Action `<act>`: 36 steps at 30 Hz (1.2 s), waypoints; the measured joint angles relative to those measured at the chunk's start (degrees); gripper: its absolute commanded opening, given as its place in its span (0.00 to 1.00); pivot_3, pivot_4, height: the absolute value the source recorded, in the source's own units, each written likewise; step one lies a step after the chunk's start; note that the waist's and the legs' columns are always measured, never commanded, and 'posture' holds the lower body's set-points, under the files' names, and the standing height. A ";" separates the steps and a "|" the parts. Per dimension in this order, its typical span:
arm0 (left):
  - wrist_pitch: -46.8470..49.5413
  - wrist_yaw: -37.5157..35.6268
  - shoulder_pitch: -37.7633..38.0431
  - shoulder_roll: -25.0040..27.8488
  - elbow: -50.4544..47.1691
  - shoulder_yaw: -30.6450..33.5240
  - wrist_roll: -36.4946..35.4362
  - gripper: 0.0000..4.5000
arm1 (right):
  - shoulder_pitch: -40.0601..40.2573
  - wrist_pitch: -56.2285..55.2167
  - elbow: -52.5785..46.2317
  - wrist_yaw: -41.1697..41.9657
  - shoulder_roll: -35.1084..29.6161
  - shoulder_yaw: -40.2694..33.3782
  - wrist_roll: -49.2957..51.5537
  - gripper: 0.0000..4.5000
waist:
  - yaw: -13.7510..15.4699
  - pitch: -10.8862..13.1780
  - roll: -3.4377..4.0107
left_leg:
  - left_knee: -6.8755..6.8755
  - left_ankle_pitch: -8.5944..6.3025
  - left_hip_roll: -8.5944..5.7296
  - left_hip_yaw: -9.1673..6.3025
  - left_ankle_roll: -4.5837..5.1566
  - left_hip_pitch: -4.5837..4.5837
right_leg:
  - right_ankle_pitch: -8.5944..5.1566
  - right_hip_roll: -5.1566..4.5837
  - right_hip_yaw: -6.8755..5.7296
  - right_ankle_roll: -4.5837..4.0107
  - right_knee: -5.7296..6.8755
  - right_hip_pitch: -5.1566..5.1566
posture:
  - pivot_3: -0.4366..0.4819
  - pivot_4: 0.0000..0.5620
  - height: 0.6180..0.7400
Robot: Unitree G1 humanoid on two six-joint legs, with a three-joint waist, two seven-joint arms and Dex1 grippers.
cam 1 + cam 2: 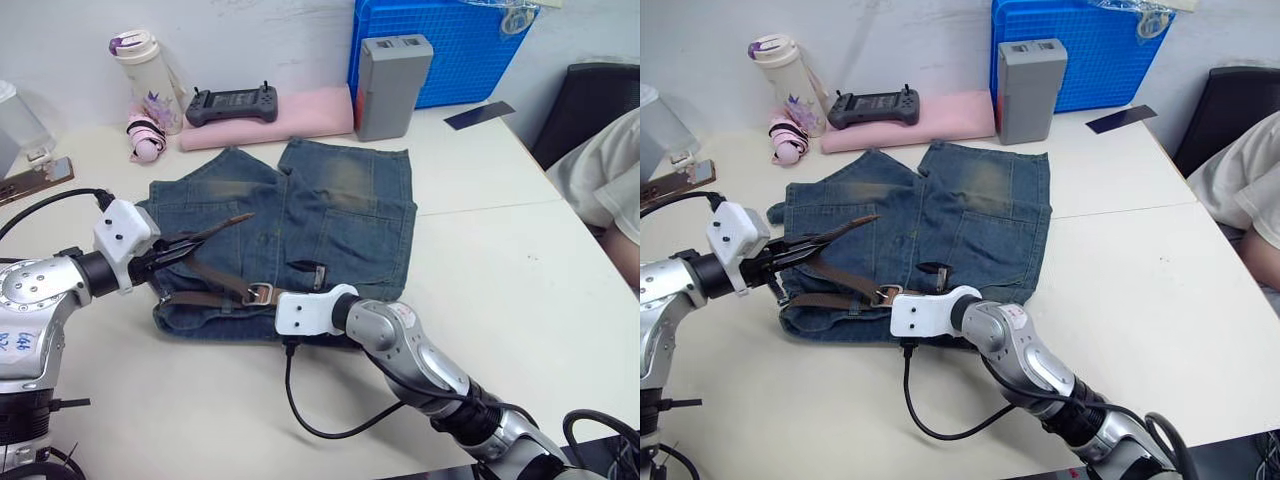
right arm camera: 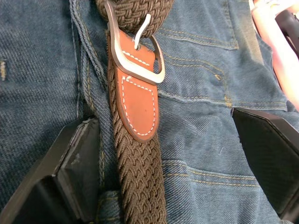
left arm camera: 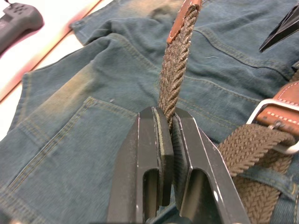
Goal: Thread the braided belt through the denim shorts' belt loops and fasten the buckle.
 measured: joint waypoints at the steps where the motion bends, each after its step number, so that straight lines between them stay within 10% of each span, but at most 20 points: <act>1: -0.63 -0.26 0.01 0.06 0.41 -0.46 0.26 0.00 | 0.00 -0.10 0.42 0.00 0.01 0.06 -0.04 0.62 | 0.01 0.00 0.00 | 0.00 0.00 0.00 0.00 0.00 0.00 | 0.00 0.00 0.00 0.00 0.00 0.00 | 0.48 0.27 0.82; 7: -8.91 -3.75 1.97 2.32 4.10 -3.76 5.39 0.00 | -0.25 -1.74 1.51 -0.93 0.02 -0.27 -0.52 0.02 | 0.07 0.00 0.00 | 0.00 0.00 0.00 0.00 0.00 0.00 | 0.00 0.00 -0.01 0.00 -0.01 0.00 | 0.48 0.27 0.82; 36: -23.41 -10.44 -7.31 1.11 15.14 -16.43 14.32 0.00 | -0.94 -8.16 5.00 -3.45 0.20 -1.81 -2.98 0.02 | 0.01 0.00 -0.02 | 0.06 0.00 -0.02 0.02 0.00 -0.01 | 0.00 0.01 0.00 0.00 0.09 -0.01 | 0.48 0.27 0.82</act>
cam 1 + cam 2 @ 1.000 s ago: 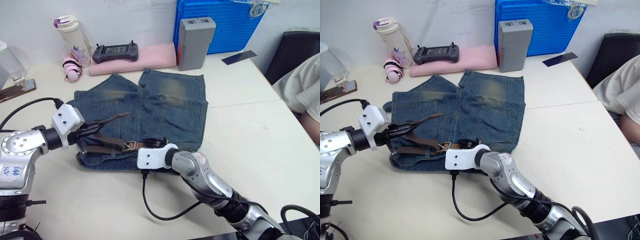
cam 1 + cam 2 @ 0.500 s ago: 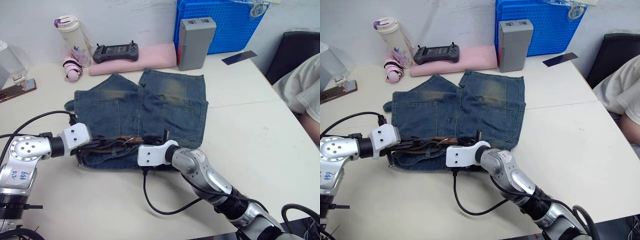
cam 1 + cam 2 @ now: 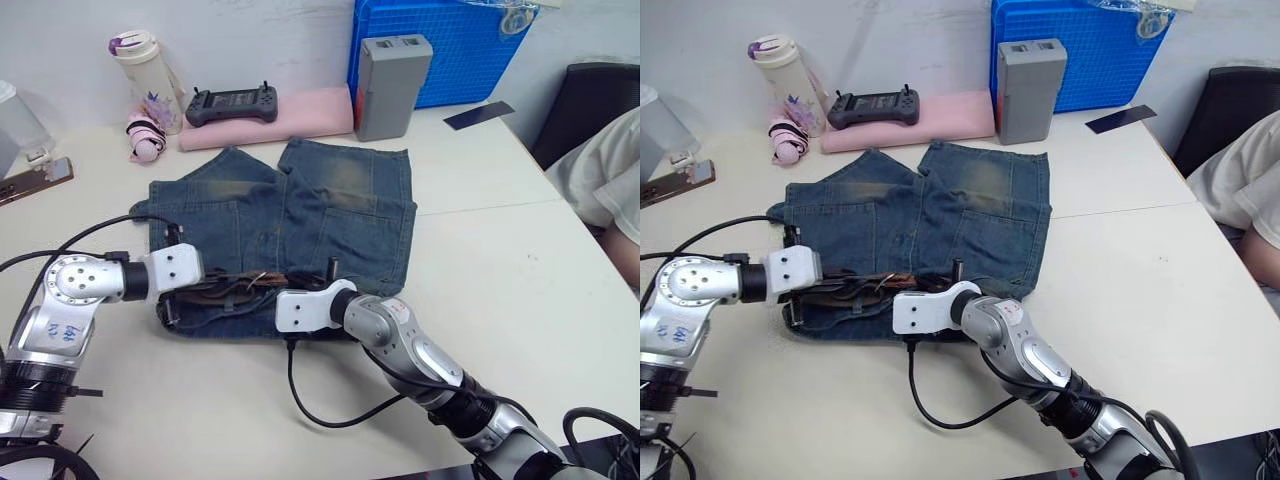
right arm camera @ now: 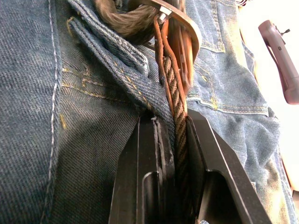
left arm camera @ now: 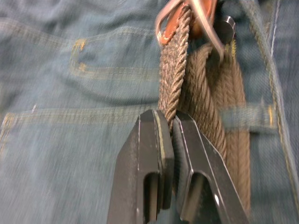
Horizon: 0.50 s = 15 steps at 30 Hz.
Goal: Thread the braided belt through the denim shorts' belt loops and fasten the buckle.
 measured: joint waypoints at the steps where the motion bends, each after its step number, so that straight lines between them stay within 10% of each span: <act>1: 0.03 0.16 -0.11 -0.56 0.00 -0.39 0.16 0.00 | 0.00 -0.02 0.00 0.01 0.00 0.00 0.00 0.02 | -0.01 0.00 0.00 | 0.00 0.00 0.00 0.00 0.00 0.00 | 0.00 0.00 0.00 0.00 0.01 0.00 | 0.48 0.27 0.82; 9: 4.61 2.76 -0.48 -6.80 -0.54 -1.18 0.06 0.00 | 0.05 0.33 -0.03 2.52 -0.70 -0.69 -0.35 0.02 | 0.15 -0.01 -0.02 | 0.10 0.00 -0.03 -0.01 0.01 0.00 | 0.00 -0.02 -0.01 0.00 0.05 0.03 | 0.48 0.27 0.82; 15: 5.87 3.38 -2.78 -10.87 -0.33 -3.82 0.55 0.00 | 0.16 0.40 -1.21 8.35 -3.95 -2.33 1.28 0.62 | 1.14 -0.02 -0.03 | 0.15 0.00 -0.06 -0.01 0.01 0.01 | 0.01 -0.03 -0.01 0.01 0.05 0.07 | 0.48 0.27 0.82</act>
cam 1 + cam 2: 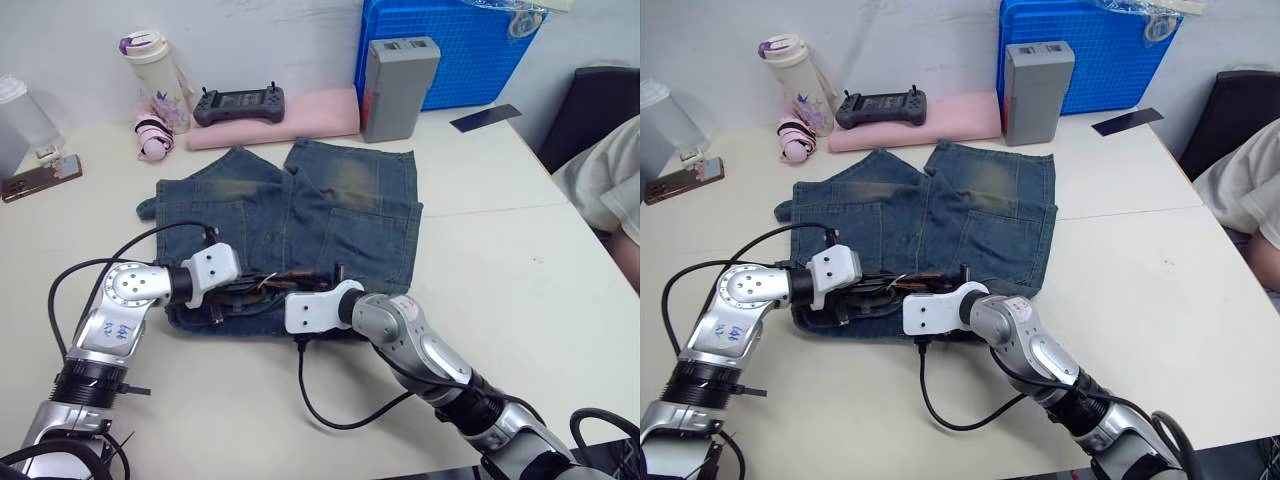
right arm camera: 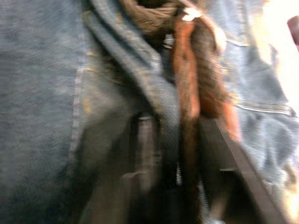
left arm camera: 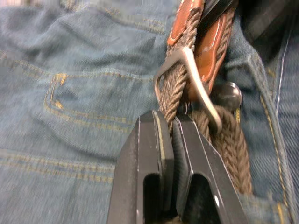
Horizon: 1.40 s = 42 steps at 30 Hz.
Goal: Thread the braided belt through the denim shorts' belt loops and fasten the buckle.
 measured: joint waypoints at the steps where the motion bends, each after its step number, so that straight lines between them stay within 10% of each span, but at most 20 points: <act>1: 0.06 0.01 -0.32 -0.53 0.08 -0.41 0.01 0.00 | 0.06 0.44 -1.06 1.49 -0.53 -0.87 0.74 0.73 | 0.20 0.00 0.00 | 0.00 0.00 0.01 -0.01 0.00 0.00 | 0.00 0.00 -0.01 0.00 -0.01 0.01 | 0.48 0.27 0.82; 3: -0.03 0.04 -0.83 -1.63 0.76 -0.87 0.01 0.00 | 0.34 2.35 -3.69 4.99 -1.84 -2.69 2.88 0.93 | 0.54 0.00 0.00 | 0.00 -0.01 0.00 -0.04 0.01 0.00 | 0.00 -0.02 -0.04 0.00 -0.05 0.05 | 0.48 0.27 0.82; 14: -1.60 0.71 -1.93 -4.14 4.16 -1.29 0.07 0.00 | -0.55 21.80 -18.56 16.41 -5.62 -22.26 22.62 0.93 | 1.70 -0.01 0.00 | 0.03 0.01 0.00 -0.02 0.02 0.06 | 0.03 -0.04 -0.02 0.05 -0.06 0.13 | 0.48 0.27 0.82; 31: -2.66 1.42 -1.16 -3.69 1.57 -2.05 2.06 0.00 | -5.67 -0.19 -0.94 3.99 -7.71 -7.99 12.28 0.93 | 1.72 -0.01 0.00 | 0.02 0.02 -0.06 0.00 0.08 0.04 | 0.04 -0.08 -0.02 0.07 -0.13 0.13 | 0.48 0.27 0.82; 42: -2.78 2.12 -0.78 -3.39 0.17 -2.43 3.03 0.00 | -2.92 -2.50 -0.87 5.00 -7.73 -5.82 10.08 0.02 | 1.71 -0.01 0.00 | 0.01 0.02 -0.05 0.00 0.09 0.03 | 0.04 -0.06 -0.02 0.07 -0.15 0.13 | 0.48 0.27 0.82</act>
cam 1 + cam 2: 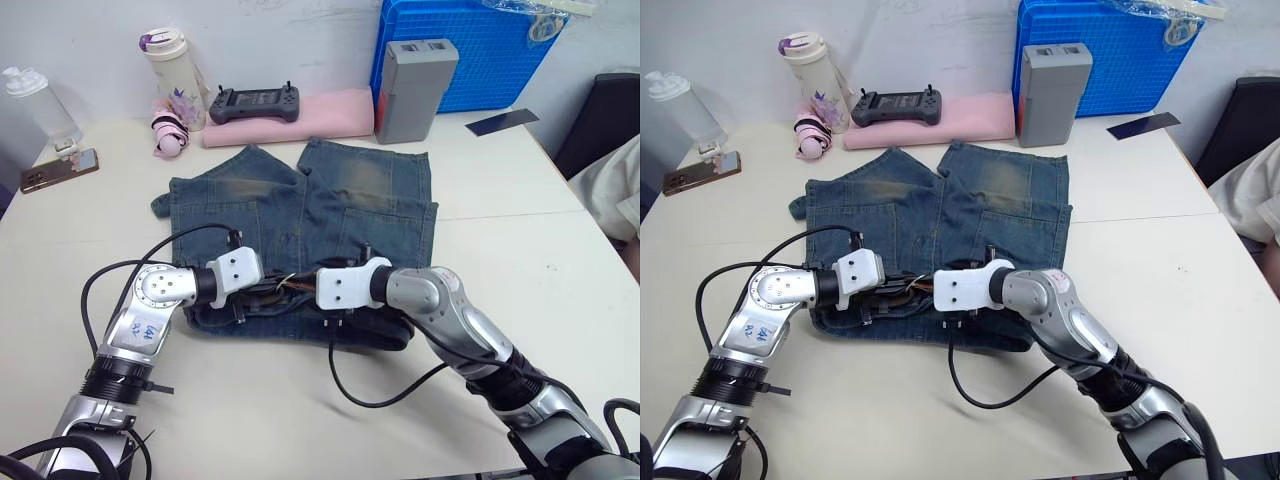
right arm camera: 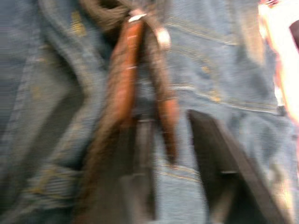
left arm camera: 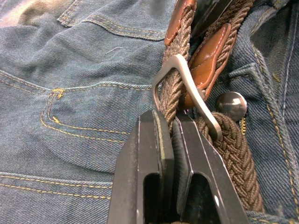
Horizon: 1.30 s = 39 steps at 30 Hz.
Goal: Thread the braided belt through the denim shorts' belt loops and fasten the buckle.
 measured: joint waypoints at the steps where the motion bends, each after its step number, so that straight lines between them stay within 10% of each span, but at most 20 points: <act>1: 0.00 0.02 0.00 0.01 -0.08 -0.06 0.11 0.00 | 0.07 0.08 -0.10 0.05 0.01 0.00 -0.07 0.02 | 0.00 0.00 0.00 | 0.00 0.00 0.00 0.00 0.00 0.00 | 0.00 0.00 0.00 0.00 0.00 0.00 | 0.48 0.27 0.82; 3: 0.08 0.10 0.06 0.02 -0.26 -0.08 0.17 0.00 | 0.48 0.24 -0.36 0.09 0.17 -0.01 -0.44 0.02 | 0.02 0.00 0.00 | 0.00 0.00 0.01 -0.01 0.00 0.00 | 0.00 0.00 -0.01 0.00 0.01 0.00 | 0.48 0.27 0.82; 14: 21.05 -1.29 4.70 3.07 -6.12 9.76 -13.12 1.00 | 1.47 0.52 -0.98 0.13 1.18 -0.01 -1.26 0.00 | -1.17 0.02 -0.01 | -0.07 0.00 0.07 -0.01 -0.01 -0.01 | 0.00 0.05 0.01 0.00 -0.01 -0.04 | 0.48 0.27 0.82; 19: 27.80 -2.38 5.47 5.70 -6.94 16.77 -20.13 0.81 | 1.88 1.09 -0.99 -1.02 1.22 -0.25 -1.96 0.00 | -1.31 0.02 -0.01 | -0.03 0.00 0.05 -0.03 -0.01 0.00 | 0.00 0.03 0.01 0.00 0.00 -0.03 | 0.48 0.27 0.82; 27: 22.94 -7.46 12.34 10.74 -5.04 9.70 -16.27 0.05 | 3.65 1.58 -3.12 -2.00 0.35 -0.89 -2.06 0.00 | -1.35 0.04 0.03 | -0.11 0.00 0.07 -0.02 -0.03 0.01 | 0.00 0.05 0.01 -0.01 -0.03 -0.03 | 0.48 0.27 0.82; 39: 11.10 -3.58 9.32 8.96 0.25 5.51 -10.53 0.05 | 29.04 -5.38 -14.61 -4.29 -17.22 -19.26 1.89 0.00 | 0.55 -0.05 0.16 | -0.11 -0.01 0.04 0.03 -0.01 0.11 | 0.00 -0.01 0.02 0.00 -0.08 0.14 | 0.48 0.27 0.82</act>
